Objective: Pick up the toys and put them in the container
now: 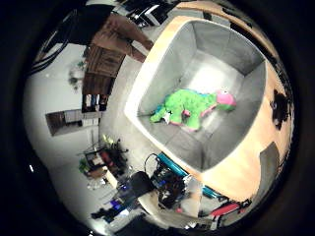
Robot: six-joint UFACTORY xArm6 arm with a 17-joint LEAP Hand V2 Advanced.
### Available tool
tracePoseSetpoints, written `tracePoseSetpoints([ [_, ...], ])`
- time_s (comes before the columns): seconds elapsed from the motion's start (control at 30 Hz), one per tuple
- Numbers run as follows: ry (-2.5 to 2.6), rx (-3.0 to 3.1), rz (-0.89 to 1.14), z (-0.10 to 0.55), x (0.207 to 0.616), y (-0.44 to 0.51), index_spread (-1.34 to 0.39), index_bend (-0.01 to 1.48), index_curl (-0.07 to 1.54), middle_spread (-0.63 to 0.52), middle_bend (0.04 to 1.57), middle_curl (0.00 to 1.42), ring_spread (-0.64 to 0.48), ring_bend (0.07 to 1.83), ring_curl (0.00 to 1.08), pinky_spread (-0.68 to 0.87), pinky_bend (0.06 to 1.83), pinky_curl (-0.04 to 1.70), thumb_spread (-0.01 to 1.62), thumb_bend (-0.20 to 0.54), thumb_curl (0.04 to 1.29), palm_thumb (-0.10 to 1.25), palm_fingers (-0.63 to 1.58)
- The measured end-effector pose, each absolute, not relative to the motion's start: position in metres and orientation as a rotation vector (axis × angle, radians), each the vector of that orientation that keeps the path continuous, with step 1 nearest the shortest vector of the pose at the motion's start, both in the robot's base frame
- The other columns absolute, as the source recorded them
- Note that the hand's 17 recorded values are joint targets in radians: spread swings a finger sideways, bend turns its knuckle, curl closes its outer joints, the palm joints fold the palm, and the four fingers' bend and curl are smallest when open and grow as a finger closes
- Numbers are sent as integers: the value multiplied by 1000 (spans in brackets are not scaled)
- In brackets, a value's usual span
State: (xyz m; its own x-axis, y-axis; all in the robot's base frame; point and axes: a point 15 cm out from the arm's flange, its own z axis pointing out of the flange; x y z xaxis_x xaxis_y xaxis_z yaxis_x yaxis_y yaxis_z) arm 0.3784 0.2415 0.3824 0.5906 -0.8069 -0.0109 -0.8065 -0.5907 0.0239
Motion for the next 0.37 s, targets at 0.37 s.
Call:
tracePoseSetpoints([
  [0.37,-1417,2783,-35,381,380,240,-479,176,343,-123,311,327,-49,564,227,465,864,234,717,-40,326,29,233],
])
